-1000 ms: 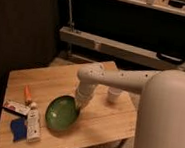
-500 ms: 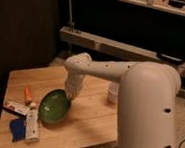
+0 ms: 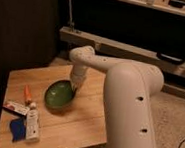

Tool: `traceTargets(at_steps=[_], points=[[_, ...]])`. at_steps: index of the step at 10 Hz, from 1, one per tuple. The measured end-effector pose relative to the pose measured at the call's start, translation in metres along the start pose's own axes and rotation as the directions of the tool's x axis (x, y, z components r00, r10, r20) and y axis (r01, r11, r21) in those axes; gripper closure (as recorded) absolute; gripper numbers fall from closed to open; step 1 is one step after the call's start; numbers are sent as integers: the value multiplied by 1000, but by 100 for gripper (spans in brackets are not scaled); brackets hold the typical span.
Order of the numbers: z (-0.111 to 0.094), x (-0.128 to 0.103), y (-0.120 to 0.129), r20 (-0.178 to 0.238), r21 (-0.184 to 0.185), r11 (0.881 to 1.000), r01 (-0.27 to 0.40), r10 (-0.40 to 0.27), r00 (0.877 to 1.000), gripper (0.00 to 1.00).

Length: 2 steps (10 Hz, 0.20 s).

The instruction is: Drag the ceramic bowl in a circle

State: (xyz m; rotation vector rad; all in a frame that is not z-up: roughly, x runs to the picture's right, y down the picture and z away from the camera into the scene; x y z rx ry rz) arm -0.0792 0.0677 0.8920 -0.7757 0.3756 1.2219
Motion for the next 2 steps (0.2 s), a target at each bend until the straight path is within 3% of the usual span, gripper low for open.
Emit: traceTargets(at_steps=[2], points=[[3, -4, -20, -9, 9, 998, -69, 69, 998, 100]])
